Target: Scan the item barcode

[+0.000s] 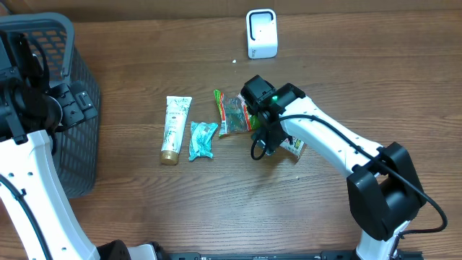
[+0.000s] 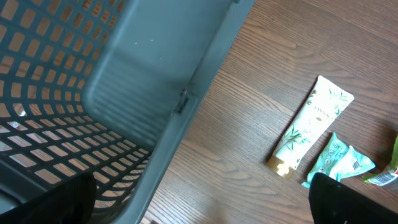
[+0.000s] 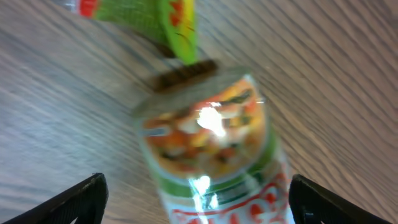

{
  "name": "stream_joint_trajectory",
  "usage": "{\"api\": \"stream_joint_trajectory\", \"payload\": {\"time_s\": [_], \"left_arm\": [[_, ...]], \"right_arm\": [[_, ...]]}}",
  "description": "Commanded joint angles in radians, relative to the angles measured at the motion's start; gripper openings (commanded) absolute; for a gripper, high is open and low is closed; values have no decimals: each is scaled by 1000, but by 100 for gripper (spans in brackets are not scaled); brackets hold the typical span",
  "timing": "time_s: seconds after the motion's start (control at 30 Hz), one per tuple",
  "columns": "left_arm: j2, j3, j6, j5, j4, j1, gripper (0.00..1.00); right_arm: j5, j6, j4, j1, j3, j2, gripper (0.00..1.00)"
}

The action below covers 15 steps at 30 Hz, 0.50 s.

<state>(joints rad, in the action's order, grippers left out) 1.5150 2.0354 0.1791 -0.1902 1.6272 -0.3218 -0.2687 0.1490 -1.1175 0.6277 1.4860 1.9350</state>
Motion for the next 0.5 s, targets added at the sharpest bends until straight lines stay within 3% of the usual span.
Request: {"api": "stream_joint_trajectory", "payload": {"time_s": [0.0, 0.47], "left_arm": [[2, 0, -19, 5, -2, -5, 100], [2, 0, -19, 5, -2, -5, 100]], "right_arm": [[-45, -20, 17, -7, -8, -3, 93], [-61, -32, 77, -32, -76, -3, 93]]}}
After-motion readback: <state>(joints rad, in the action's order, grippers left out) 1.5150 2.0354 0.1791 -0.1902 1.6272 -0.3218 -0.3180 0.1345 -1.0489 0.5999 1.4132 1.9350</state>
